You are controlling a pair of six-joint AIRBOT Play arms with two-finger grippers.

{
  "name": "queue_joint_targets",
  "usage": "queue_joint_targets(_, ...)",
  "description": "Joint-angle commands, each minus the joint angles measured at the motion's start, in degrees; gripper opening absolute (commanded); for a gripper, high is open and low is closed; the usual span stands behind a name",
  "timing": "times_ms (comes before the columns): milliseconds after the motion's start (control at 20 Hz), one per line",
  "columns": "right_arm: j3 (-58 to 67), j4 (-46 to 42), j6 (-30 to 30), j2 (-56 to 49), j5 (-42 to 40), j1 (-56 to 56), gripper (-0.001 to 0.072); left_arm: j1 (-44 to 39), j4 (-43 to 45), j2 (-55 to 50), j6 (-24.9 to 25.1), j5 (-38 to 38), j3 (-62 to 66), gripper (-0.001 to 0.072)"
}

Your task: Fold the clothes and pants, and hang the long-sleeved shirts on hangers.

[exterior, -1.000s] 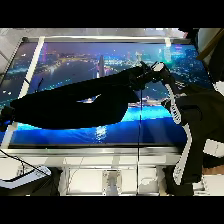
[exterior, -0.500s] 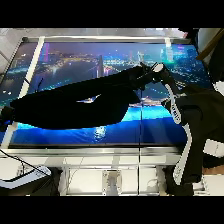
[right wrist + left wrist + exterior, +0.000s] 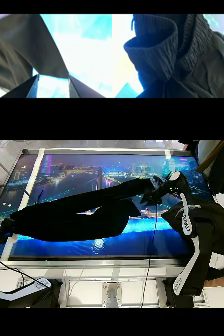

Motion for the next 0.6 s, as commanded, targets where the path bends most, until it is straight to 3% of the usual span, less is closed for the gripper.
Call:
queue_joint_targets(0, -3.85, -2.05, -0.39, 0.39, 2.97, -0.94, 0.0405, 0.02, 0.02, -0.02, 0.02, 0.0, 0.04, 0.0019)
queue_joint_targets(550, -9.86, 2.1, -0.28, -0.13, -11.61, 2.82, 0.0405, 0.02, 0.0, -0.02, 0.0, 0.02, 0.04, 0.0019)
